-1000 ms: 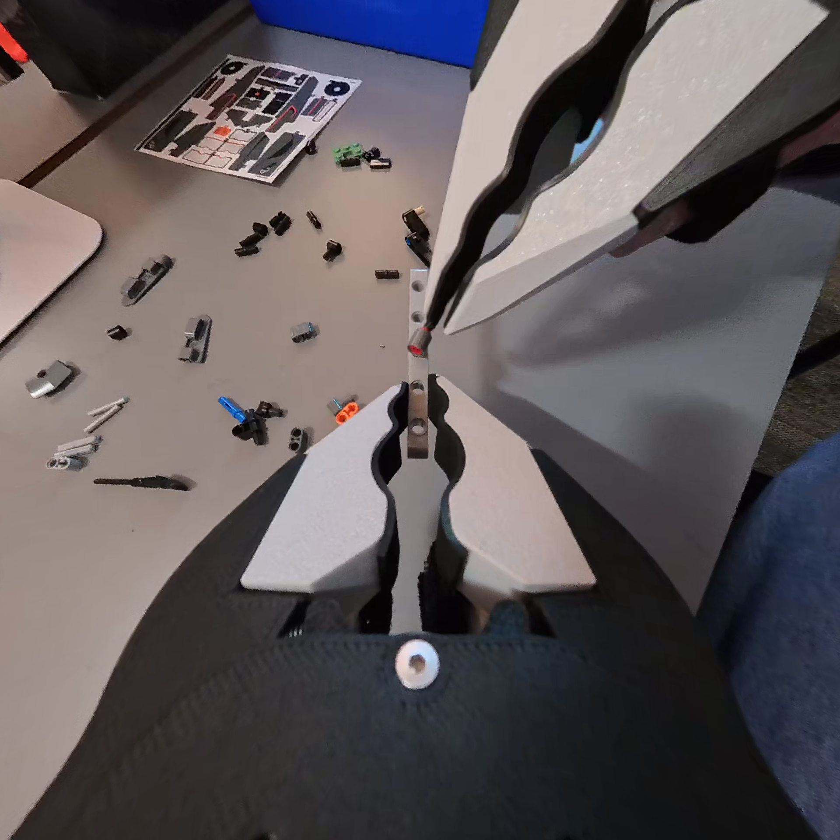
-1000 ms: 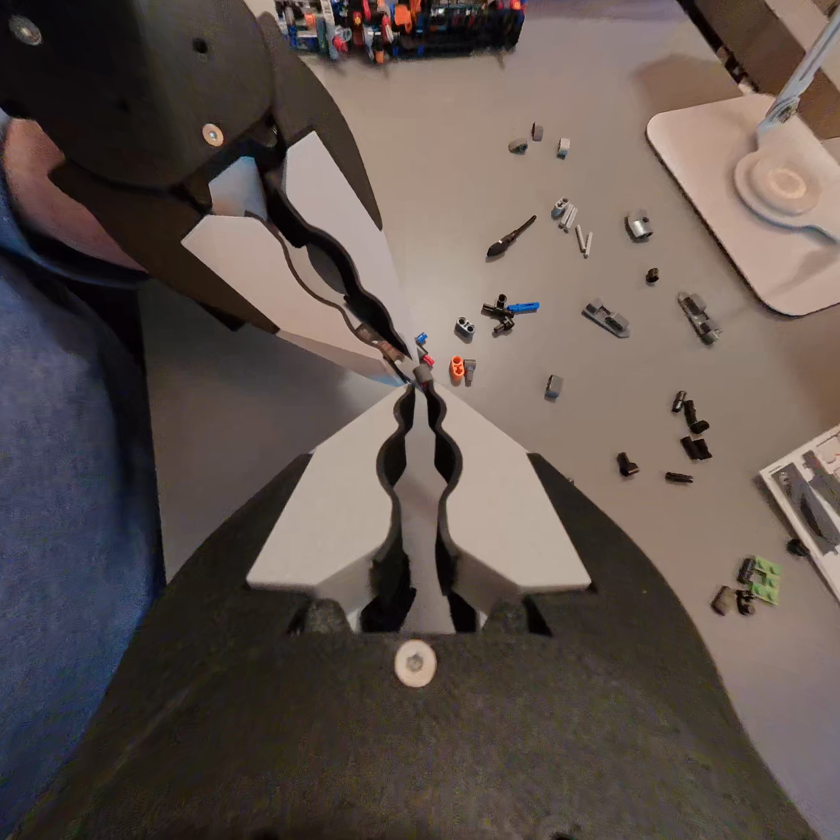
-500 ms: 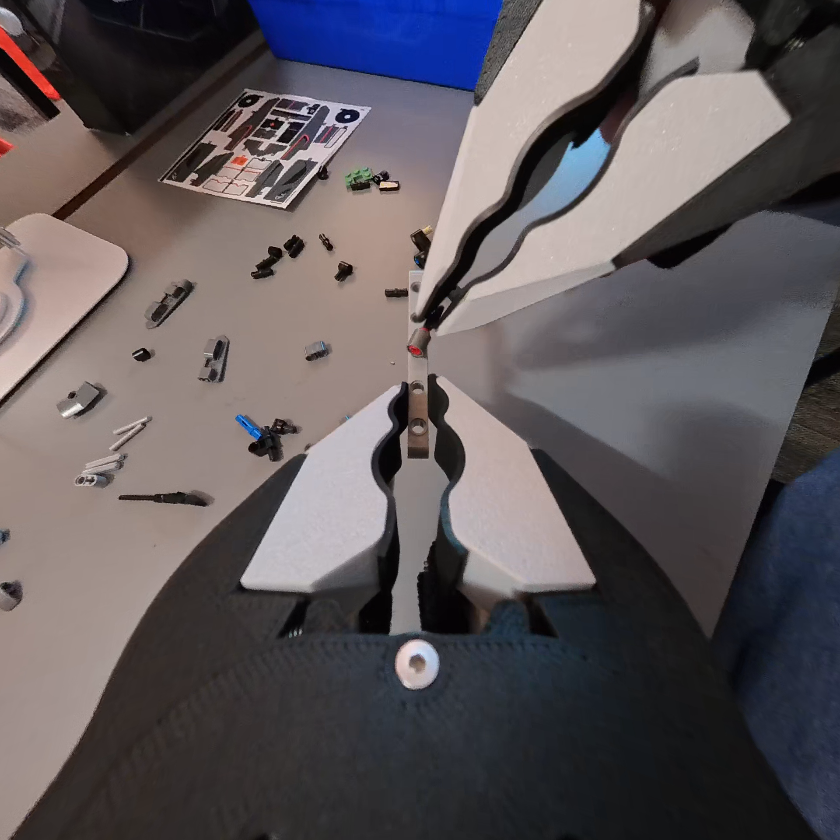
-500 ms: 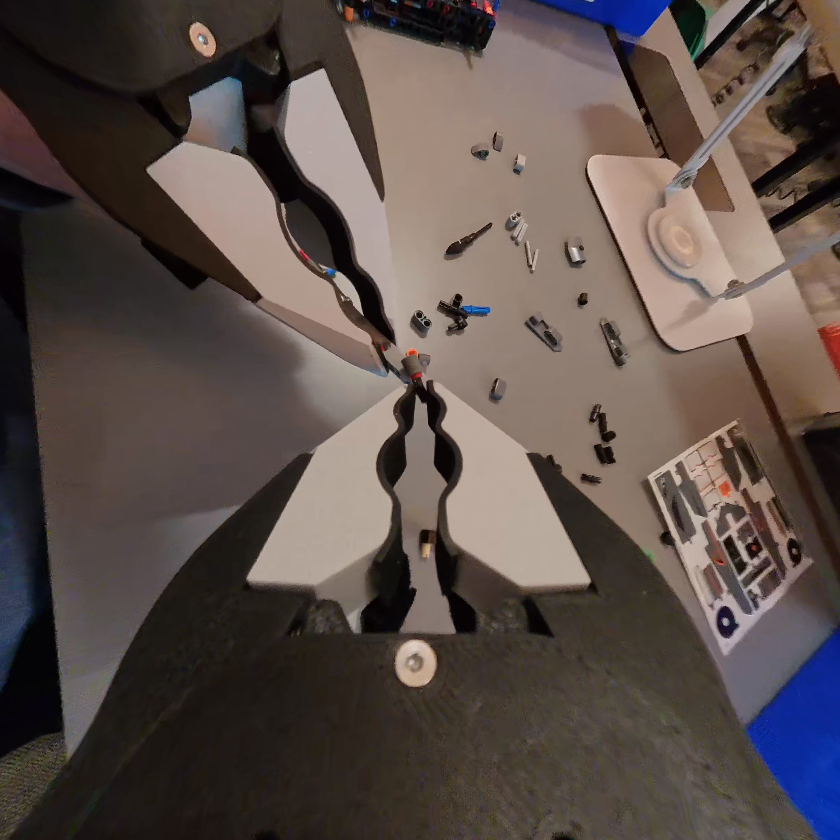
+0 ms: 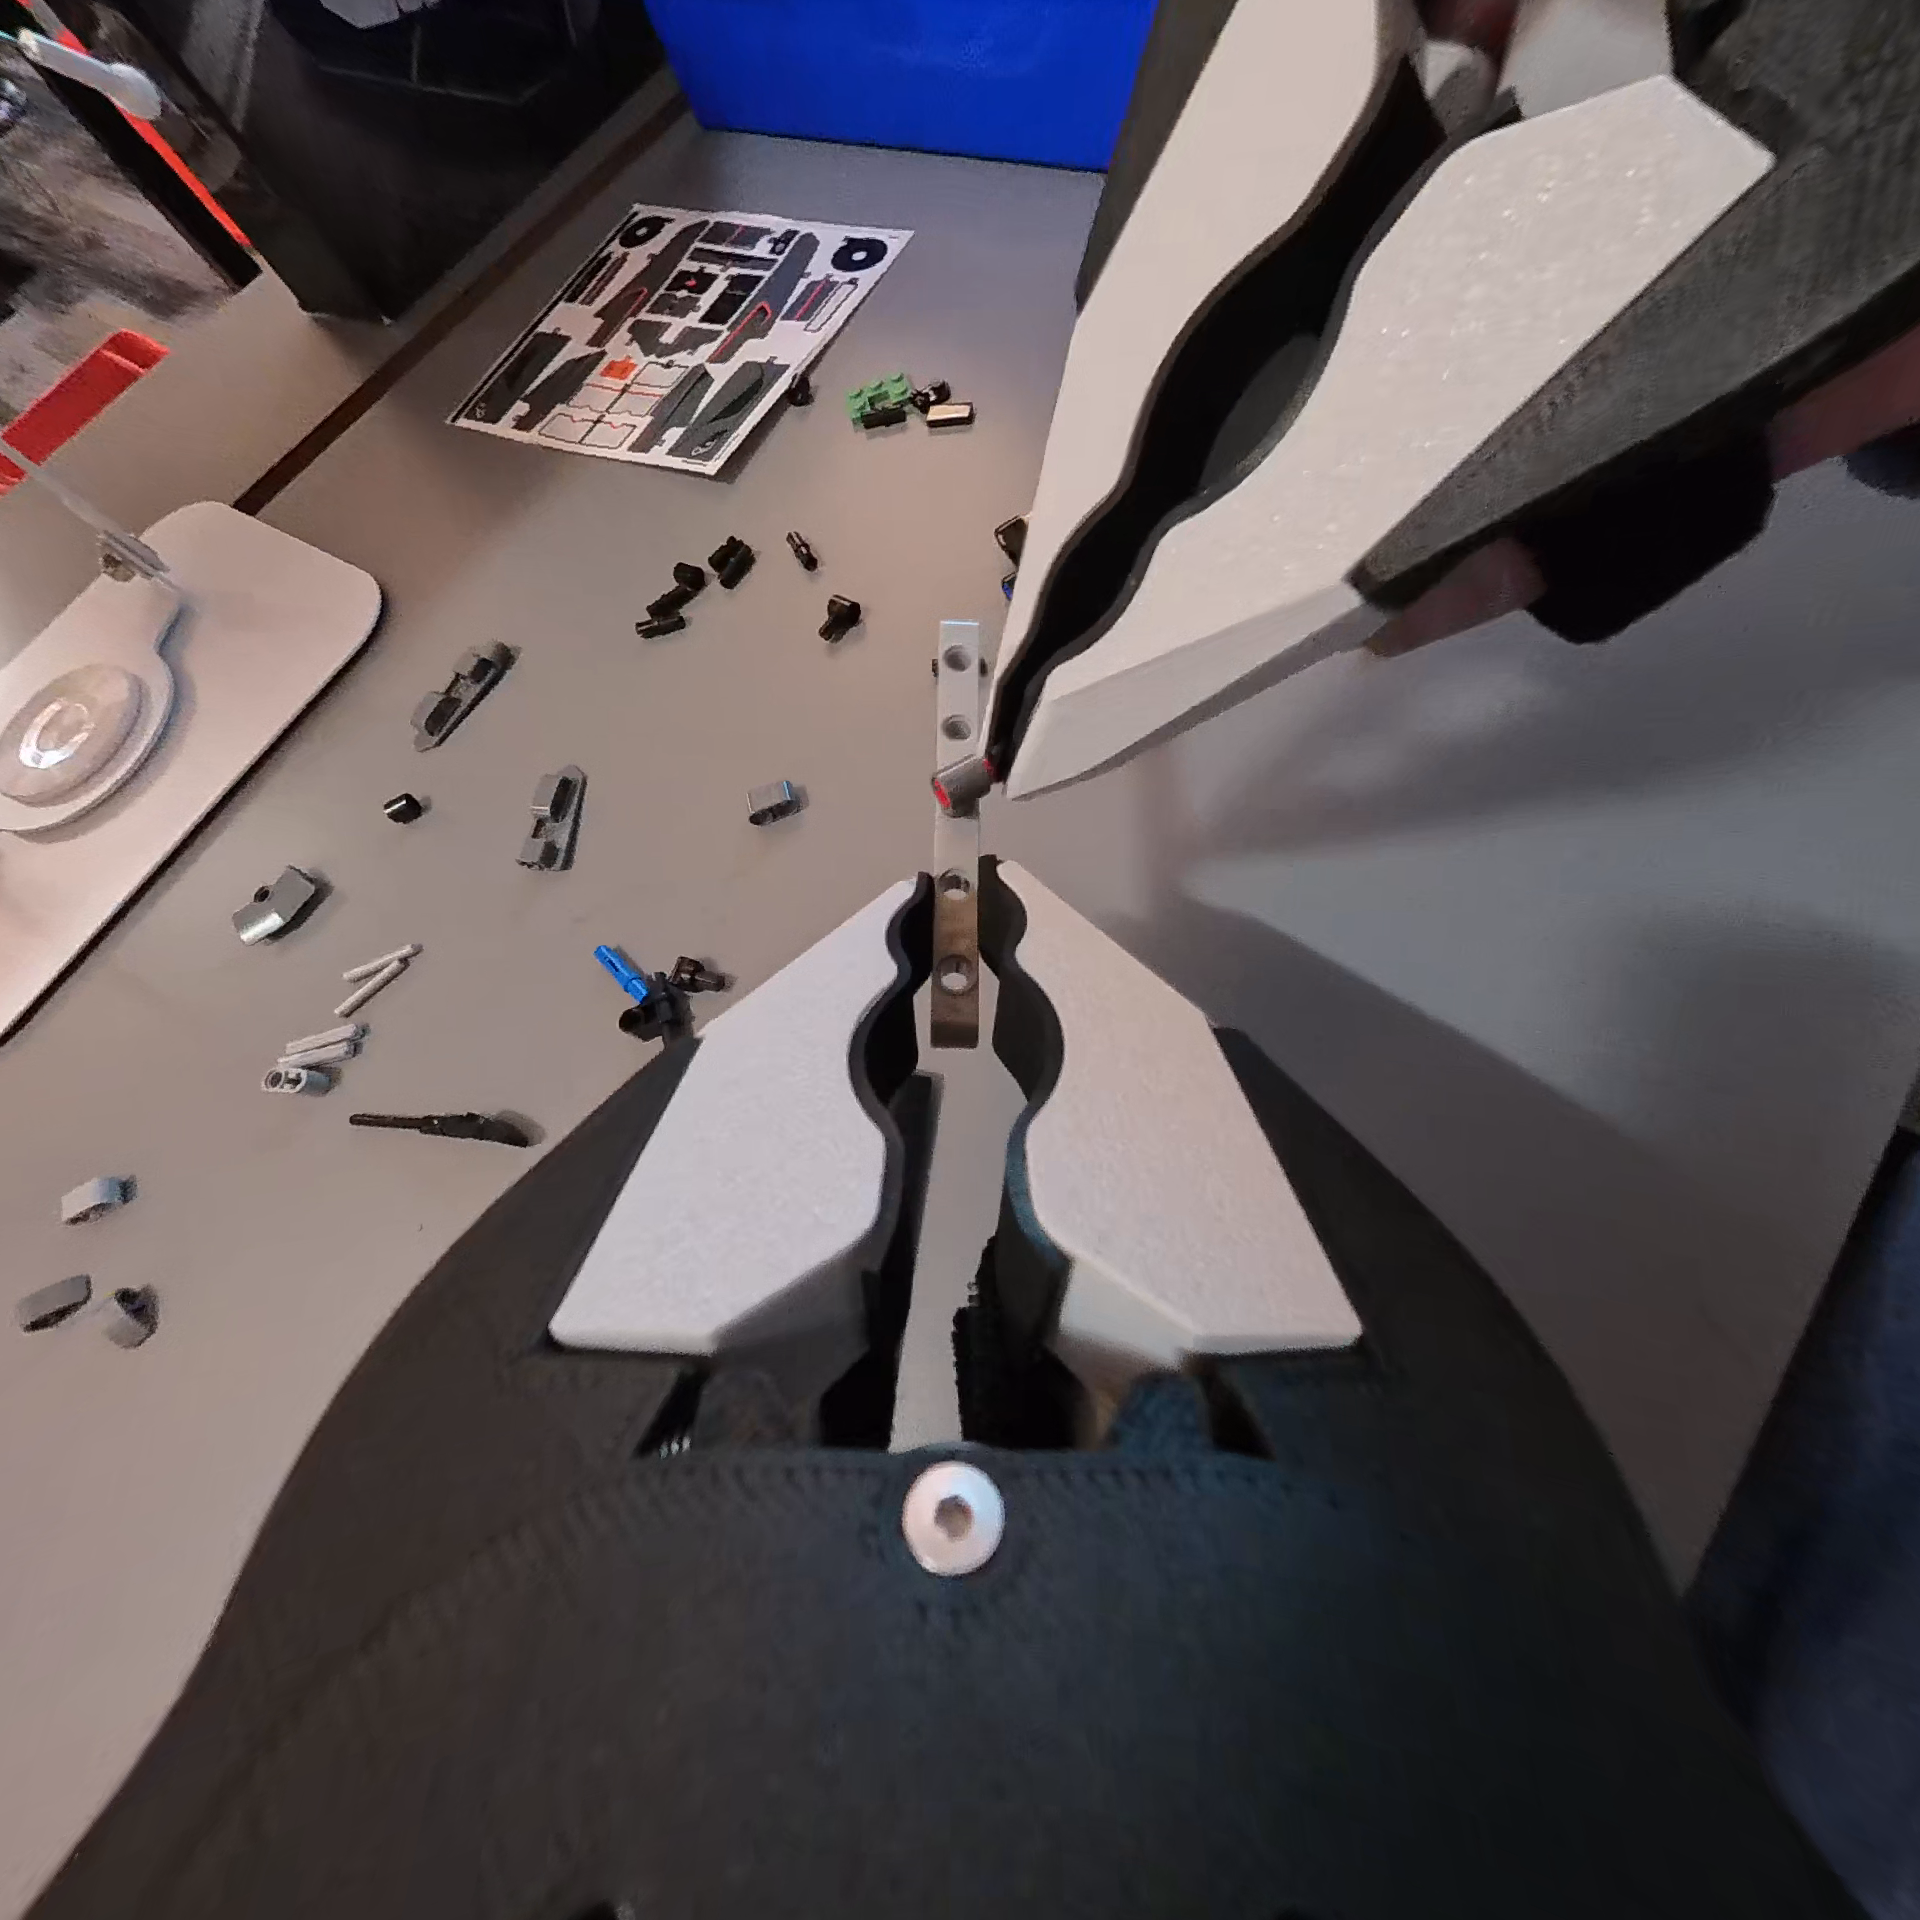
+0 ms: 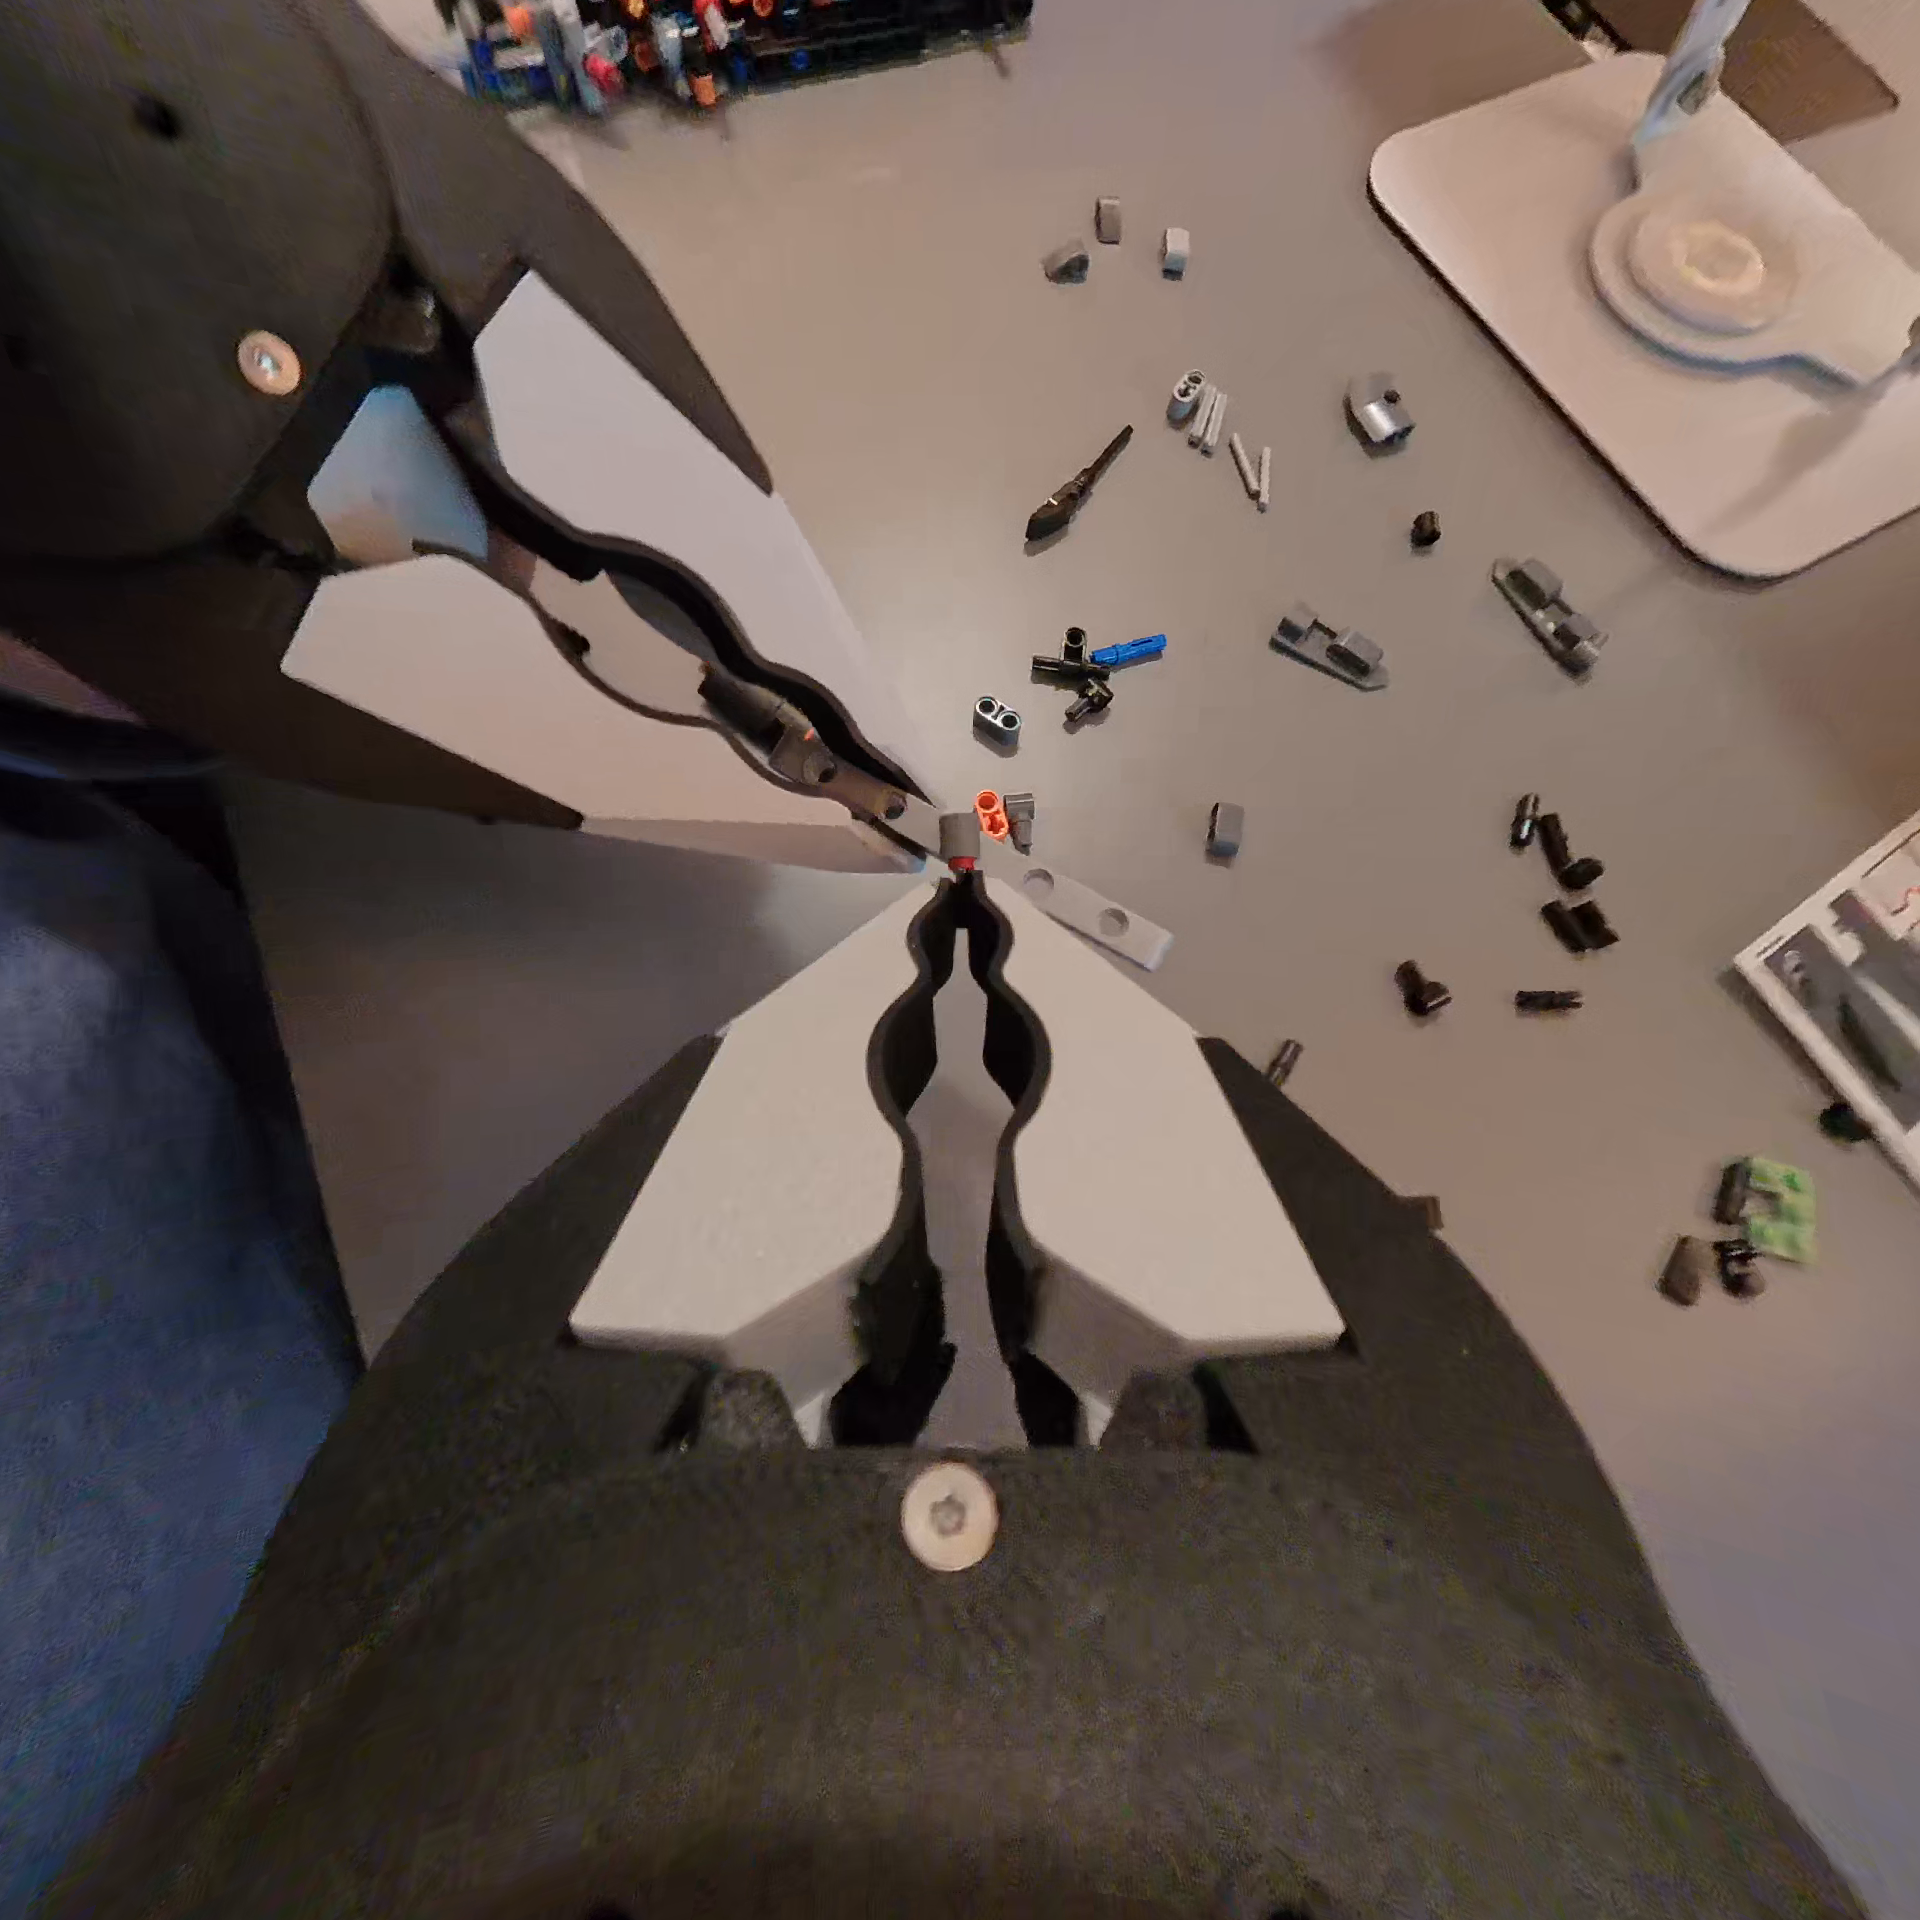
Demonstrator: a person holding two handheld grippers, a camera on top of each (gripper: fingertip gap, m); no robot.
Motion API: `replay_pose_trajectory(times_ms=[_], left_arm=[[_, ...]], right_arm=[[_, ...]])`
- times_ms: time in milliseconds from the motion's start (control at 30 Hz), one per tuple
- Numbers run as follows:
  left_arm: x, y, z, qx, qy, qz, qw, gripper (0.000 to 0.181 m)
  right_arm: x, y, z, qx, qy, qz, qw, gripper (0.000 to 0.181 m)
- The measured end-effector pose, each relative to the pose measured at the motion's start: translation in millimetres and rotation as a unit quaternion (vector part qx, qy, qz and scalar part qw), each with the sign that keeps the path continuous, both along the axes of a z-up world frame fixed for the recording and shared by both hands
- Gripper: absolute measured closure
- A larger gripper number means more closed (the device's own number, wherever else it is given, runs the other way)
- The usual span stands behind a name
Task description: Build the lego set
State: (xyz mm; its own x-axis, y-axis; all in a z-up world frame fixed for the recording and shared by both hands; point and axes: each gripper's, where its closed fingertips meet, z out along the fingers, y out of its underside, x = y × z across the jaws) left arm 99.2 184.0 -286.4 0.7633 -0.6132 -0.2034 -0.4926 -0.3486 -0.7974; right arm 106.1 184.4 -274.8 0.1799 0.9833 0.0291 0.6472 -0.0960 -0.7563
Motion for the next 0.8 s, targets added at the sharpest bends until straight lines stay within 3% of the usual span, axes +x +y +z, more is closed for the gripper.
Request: replay_pose_trajectory(times_ms=[300,700,767,800], left_arm=[[-5.3,3.7,-3.5,0.014,0.026,0.020,0.999,0.175],[-12.0,3.8,-6.3,0.013,0.027,0.035,0.999,0.175],[-17.2,1.9,-6.5,0.002,0.018,0.036,0.999,0.175],[-21.3,-0.4,-8.3,-0.014,0.009,0.035,0.999,0.175]], right_arm=[[-5.4,1.0,-4.0,-0.072,0.042,-0.067,0.994,0.181],[-12.4,1.9,-4.3,-0.078,0.069,-0.104,0.989,0.181],[-10.7,3.3,4.2,-0.069,0.080,-0.099,0.989,0.164],[-8.6,4.0,8.9,-0.067,0.087,-0.093,0.990,0.164]])
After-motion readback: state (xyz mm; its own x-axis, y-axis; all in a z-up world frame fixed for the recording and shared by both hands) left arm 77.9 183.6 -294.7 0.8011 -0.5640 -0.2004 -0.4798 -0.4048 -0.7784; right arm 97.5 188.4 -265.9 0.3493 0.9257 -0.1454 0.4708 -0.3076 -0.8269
